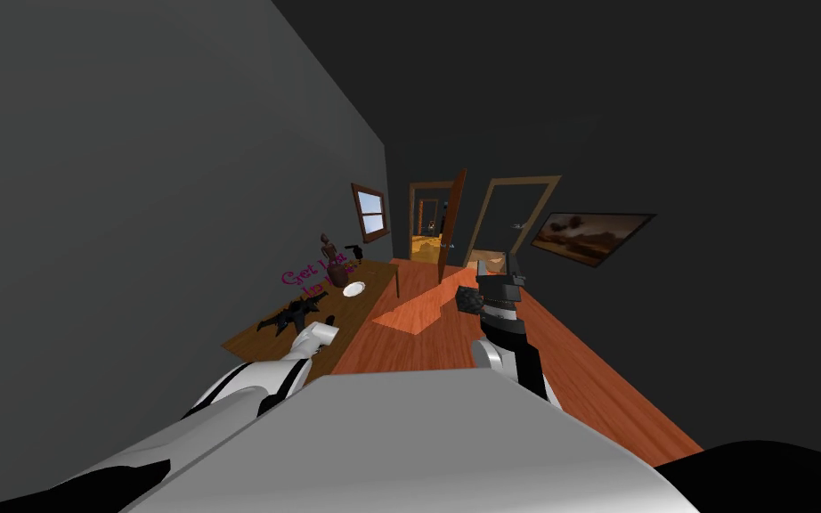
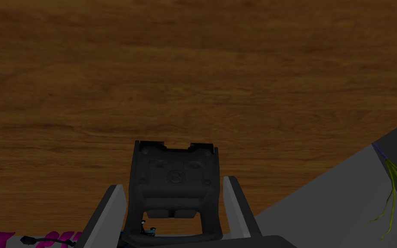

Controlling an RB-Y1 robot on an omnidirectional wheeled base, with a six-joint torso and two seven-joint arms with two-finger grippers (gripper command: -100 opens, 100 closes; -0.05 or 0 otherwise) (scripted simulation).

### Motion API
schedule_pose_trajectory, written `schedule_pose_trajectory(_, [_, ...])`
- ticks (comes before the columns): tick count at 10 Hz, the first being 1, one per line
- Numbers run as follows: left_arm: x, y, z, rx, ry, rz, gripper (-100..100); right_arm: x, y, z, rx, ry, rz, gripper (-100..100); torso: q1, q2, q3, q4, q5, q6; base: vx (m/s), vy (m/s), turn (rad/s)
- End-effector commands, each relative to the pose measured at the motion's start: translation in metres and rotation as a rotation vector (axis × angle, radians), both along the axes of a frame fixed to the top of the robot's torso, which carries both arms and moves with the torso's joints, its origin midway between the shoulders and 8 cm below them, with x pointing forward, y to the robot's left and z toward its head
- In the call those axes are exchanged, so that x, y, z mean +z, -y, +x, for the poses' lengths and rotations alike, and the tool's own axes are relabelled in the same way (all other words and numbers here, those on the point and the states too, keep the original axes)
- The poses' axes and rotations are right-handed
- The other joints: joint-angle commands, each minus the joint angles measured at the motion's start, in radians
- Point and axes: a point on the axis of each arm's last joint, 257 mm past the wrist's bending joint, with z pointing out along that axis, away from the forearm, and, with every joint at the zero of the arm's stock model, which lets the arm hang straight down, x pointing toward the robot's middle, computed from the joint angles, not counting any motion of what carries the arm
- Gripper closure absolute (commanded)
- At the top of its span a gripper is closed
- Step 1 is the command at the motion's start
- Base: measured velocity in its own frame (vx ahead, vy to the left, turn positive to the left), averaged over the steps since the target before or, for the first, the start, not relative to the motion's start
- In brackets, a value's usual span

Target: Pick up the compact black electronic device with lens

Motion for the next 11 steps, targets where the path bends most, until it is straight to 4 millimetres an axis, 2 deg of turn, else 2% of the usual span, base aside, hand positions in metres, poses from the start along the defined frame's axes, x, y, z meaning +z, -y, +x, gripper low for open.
schedule_pose_trajectory(1, [0.0, 0.0, 0.0, 0.0, 0.0, 0.0, 0, 0.0, 0.0, 0.0, 0.0, 0.0, 0.0, 0, 0.0, 0.0, 0.0, 0.0, 0.0, 0.0, 0.0, 0.0, 0.0])
schedule_pose_trajectory(2, [0.002, -0.003, 0.001, -0.014, 0.002, -0.002, 100, 0.0, 0.0, 0.0, 0.0, 0.0, 0.0, 0, 0.0, 0.0, 0.0, 0.0, 0.0, 0.0, 0.062, -0.037, 0.156])
schedule_pose_trajectory(6, [0.006, -0.015, 0.001, -0.066, 0.0, -0.005, 100, 0.0, 0.0, 0.0, 0.0, 0.0, 0.0, 0, -0.009, -0.006, -0.003, -0.001, -0.003, -0.002, 0.098, -0.11, 0.169])
schedule_pose_trajectory(11, [0.014, -0.029, 0.002, -0.136, 0.006, -0.007, 100, 0.0, 0.0, 0.0, 0.0, 0.0, 0.0, 0, -0.004, -0.002, -0.001, 0.0, -0.003, -0.001, 0.062, -0.072, 0.138])
